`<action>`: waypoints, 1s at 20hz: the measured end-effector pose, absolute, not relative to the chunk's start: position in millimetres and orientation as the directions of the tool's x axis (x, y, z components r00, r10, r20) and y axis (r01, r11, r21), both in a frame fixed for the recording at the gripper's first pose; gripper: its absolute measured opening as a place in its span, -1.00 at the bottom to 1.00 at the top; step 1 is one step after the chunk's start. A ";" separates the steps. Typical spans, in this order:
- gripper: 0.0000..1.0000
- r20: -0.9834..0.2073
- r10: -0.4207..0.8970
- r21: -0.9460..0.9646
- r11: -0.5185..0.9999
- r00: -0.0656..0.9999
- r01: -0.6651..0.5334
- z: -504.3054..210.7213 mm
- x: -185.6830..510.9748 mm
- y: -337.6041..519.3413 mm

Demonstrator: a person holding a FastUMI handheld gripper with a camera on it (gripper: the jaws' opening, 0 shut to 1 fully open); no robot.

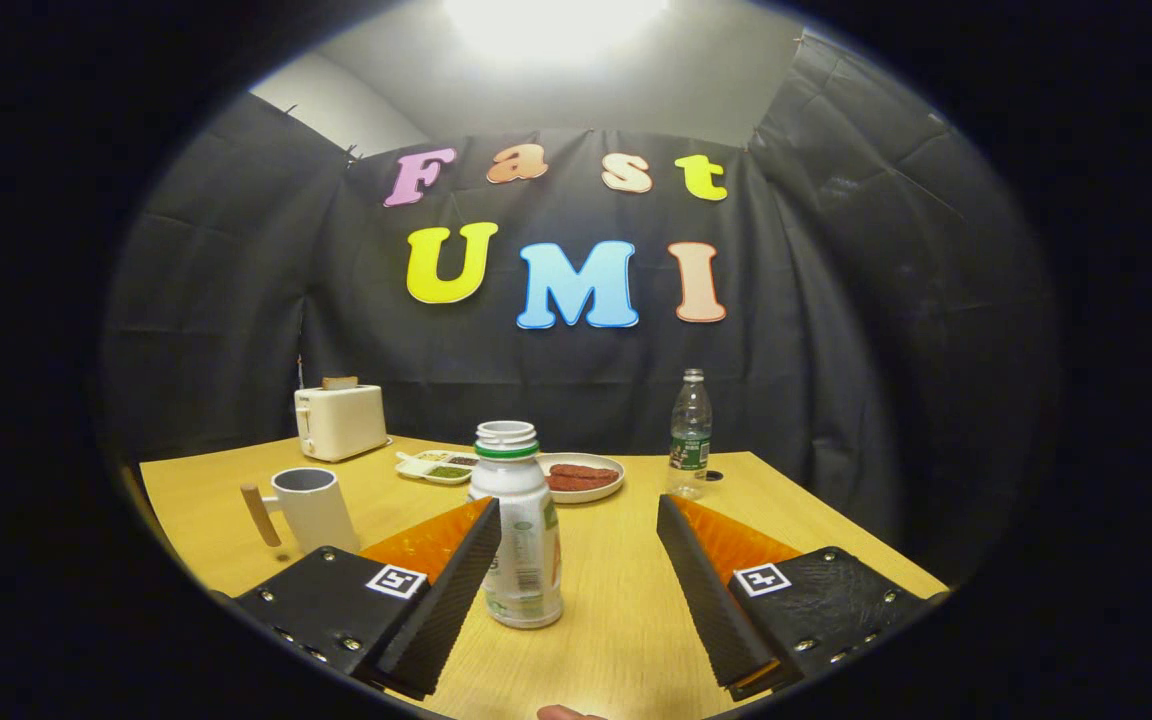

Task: Take the bottle from table, then pour the juice into the cup, finally place the bottle on the coaster

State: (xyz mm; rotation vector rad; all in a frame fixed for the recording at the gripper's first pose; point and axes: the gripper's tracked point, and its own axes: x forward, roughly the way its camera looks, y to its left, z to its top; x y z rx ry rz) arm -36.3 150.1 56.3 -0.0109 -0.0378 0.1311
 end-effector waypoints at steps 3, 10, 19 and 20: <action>0.92 0.046 0.163 -0.015 0.987 0.986 -0.163 53.8 -32.5 170.2; 0.92 0.019 0.161 0.013 0.987 0.987 -0.161 42.5 -3.2 191.9; 0.92 -0.014 0.110 0.038 0.993 0.994 -0.110 25.8 35.5 199.5; 0.92 -0.019 0.106 0.039 0.994 0.994 -0.105 24.3 39.1 200.2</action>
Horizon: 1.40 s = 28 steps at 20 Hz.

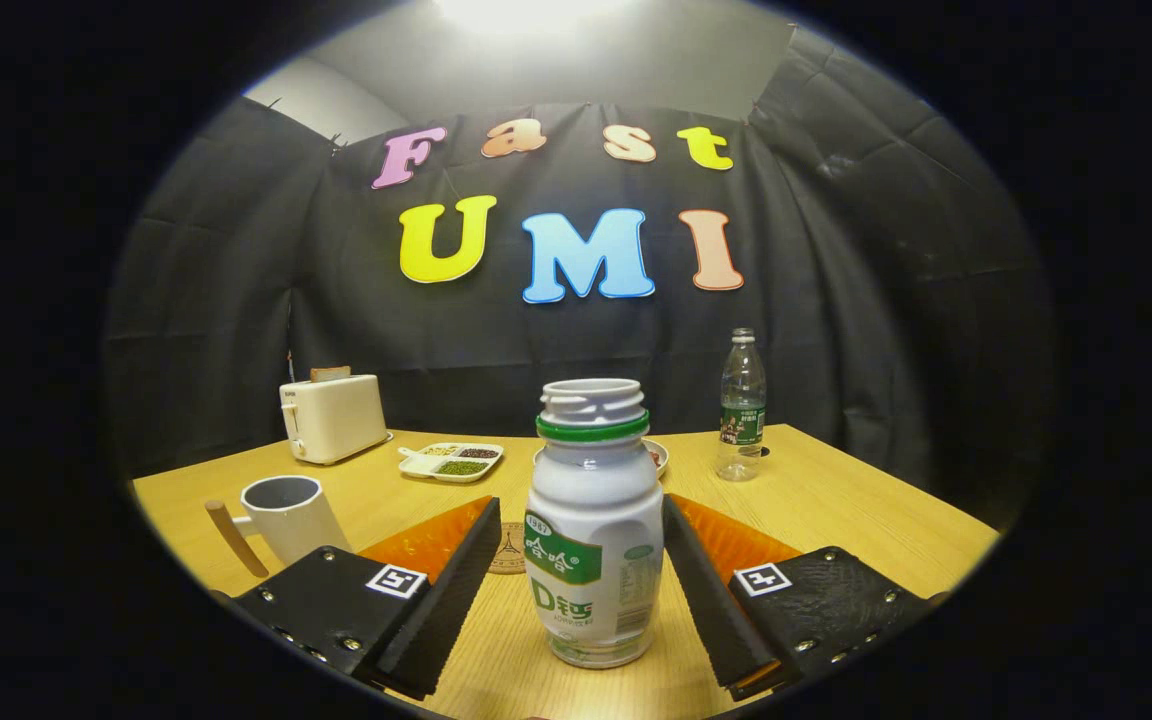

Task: Take the bottle from table, then pour the juice into the cup, finally place the bottle on the coaster

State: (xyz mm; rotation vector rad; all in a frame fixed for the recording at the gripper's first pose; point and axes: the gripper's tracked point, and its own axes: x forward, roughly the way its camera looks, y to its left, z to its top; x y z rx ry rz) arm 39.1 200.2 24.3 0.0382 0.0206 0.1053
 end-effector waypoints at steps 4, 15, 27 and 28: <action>0.89 -0.020 0.082 0.035 0.996 0.996 -0.081 20.4 48.8 201.3; 0.45 -0.013 0.089 -0.026 0.996 0.996 -0.089 26.6 50.9 205.3; 0.37 -0.067 0.183 -0.158 0.969 0.981 -0.191 31.6 49.8 235.6; 0.38 -0.073 0.191 -0.176 0.964 0.979 -0.201 32.5 49.7 238.9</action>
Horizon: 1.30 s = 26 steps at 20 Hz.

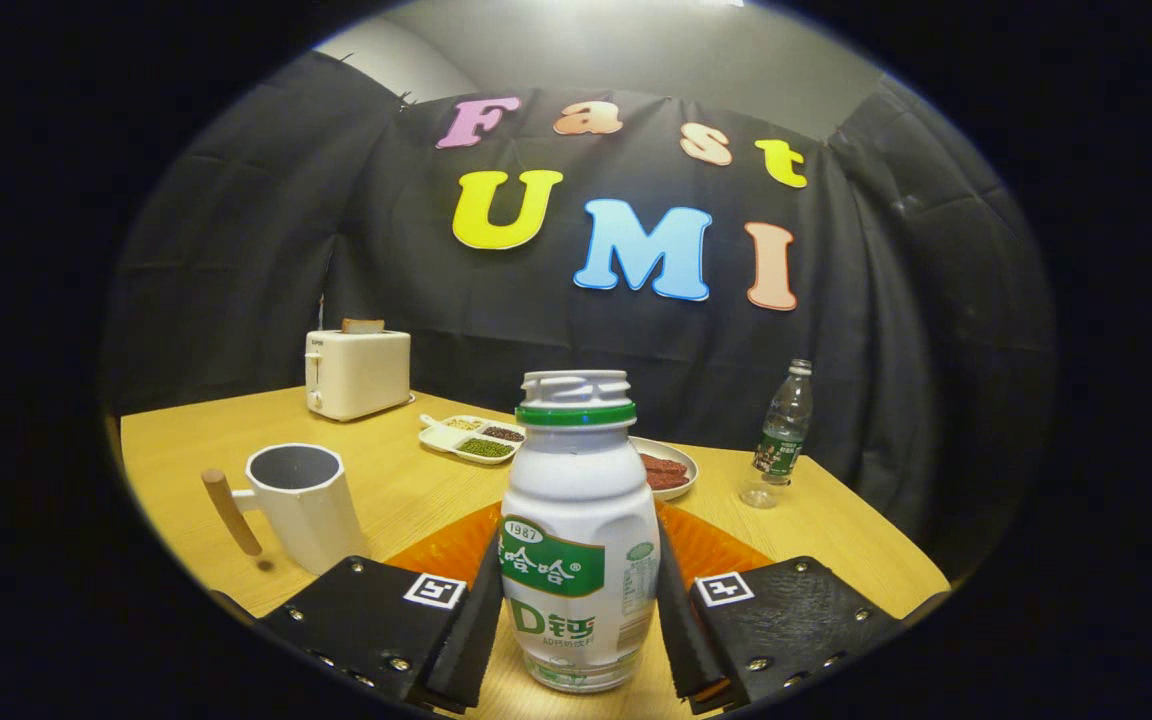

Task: Take the bottle from table, then pour the juice into the cup, finally place the bottle on the coaster

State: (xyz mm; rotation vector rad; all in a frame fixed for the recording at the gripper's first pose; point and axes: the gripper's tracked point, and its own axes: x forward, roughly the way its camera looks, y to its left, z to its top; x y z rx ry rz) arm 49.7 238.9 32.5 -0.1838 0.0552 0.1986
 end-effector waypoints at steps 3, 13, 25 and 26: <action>0.38 -0.091 0.214 -0.235 0.944 0.973 -0.230 33.6 51.0 248.3; 0.38 -0.131 0.221 -0.520 0.815 0.966 -0.257 31.2 56.2 265.4; 0.38 -0.170 0.234 -0.661 0.693 0.957 -0.287 21.4 63.8 280.8; 0.38 -0.168 0.234 -0.676 0.680 0.958 -0.284 22.2 64.4 281.6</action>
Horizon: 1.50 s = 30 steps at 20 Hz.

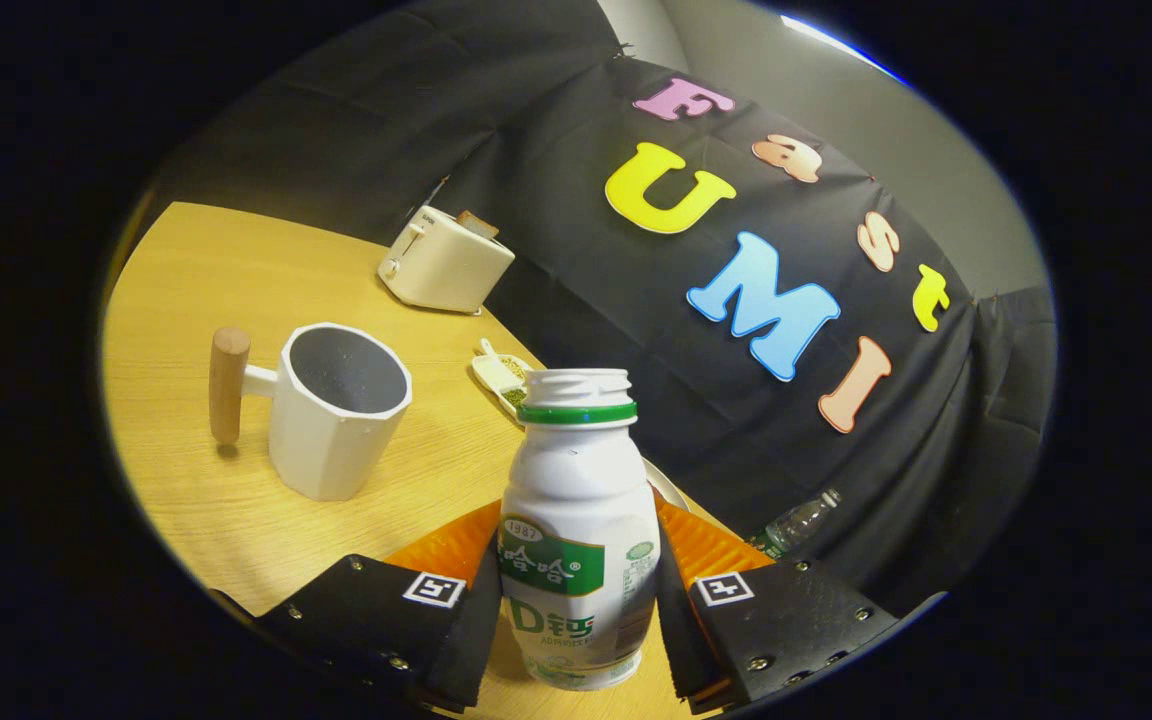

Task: Take the bottle from table, then pour the juice into the cup, finally place the bottle on the coaster

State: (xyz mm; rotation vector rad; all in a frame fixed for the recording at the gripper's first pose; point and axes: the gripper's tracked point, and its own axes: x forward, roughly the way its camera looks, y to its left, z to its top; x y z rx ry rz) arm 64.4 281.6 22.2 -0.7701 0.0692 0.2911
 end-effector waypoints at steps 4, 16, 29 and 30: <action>0.38 -0.162 0.231 -0.720 0.638 0.959 -0.275 23.3 63.4 283.1; 0.38 -0.133 0.215 -0.857 0.466 0.967 -0.222 29.4 60.0 284.9; 0.38 -0.063 0.223 -0.967 0.226 0.973 -0.114 43.4 57.2 306.1; 0.38 -0.061 0.221 -0.971 0.213 0.973 -0.109 43.5 56.6 306.8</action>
